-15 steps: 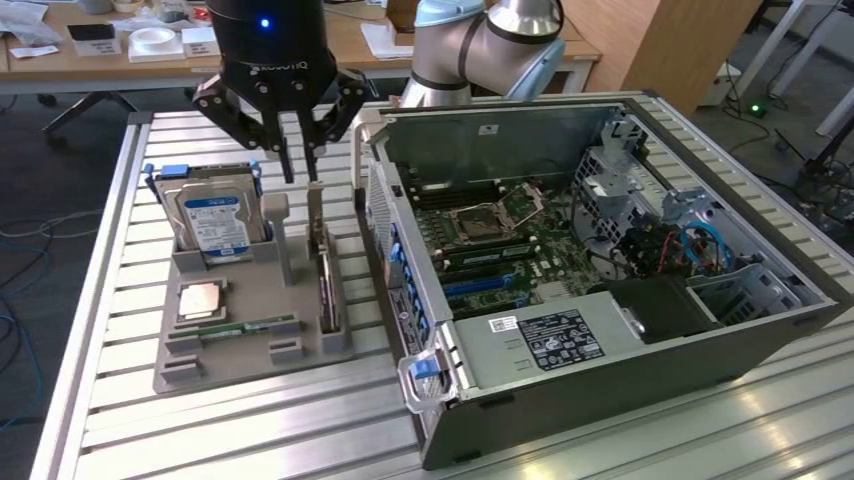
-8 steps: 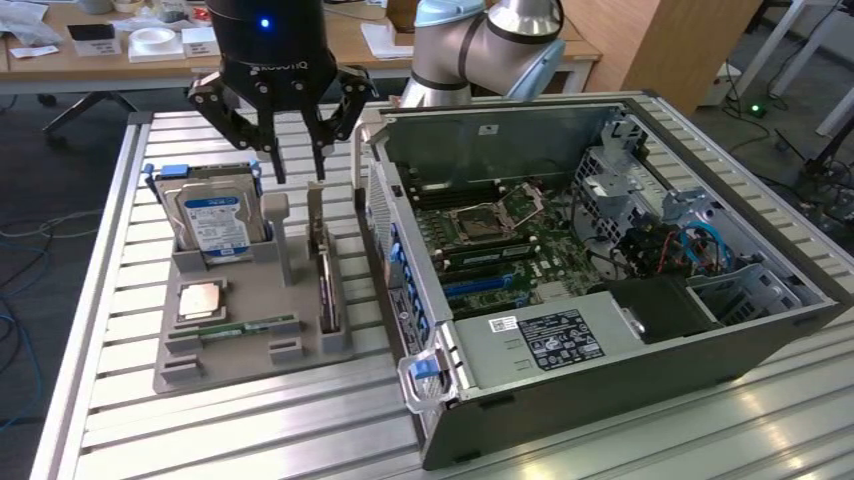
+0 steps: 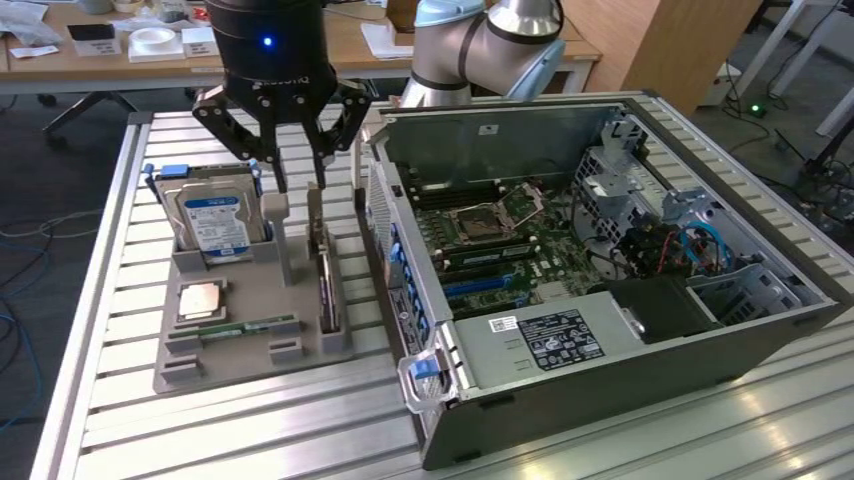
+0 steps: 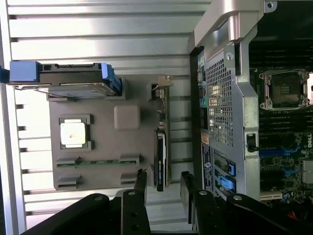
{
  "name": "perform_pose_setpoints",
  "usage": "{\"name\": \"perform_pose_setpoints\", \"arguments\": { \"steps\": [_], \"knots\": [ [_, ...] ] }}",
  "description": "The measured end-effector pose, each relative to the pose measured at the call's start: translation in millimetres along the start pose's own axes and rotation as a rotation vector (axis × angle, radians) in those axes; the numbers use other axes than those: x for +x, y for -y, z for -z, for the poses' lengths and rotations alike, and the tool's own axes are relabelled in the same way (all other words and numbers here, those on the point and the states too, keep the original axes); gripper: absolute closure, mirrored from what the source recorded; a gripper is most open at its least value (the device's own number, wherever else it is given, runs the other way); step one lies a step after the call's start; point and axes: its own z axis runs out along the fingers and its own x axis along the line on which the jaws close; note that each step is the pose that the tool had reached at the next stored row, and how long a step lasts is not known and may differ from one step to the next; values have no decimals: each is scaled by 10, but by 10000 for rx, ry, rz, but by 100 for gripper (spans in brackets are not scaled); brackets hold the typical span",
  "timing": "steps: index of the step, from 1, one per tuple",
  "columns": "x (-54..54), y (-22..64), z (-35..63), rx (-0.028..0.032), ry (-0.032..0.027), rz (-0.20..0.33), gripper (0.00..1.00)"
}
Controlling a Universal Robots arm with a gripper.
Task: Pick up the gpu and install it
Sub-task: 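Pick up the gpu and move the gpu toward the slot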
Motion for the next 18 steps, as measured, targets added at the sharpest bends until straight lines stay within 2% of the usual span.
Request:
{"name": "perform_pose_setpoints", "arguments": {
  "steps": [18],
  "knots": [
    [19, 13, -327, 4, 1, -44, 58]
  ]
}}
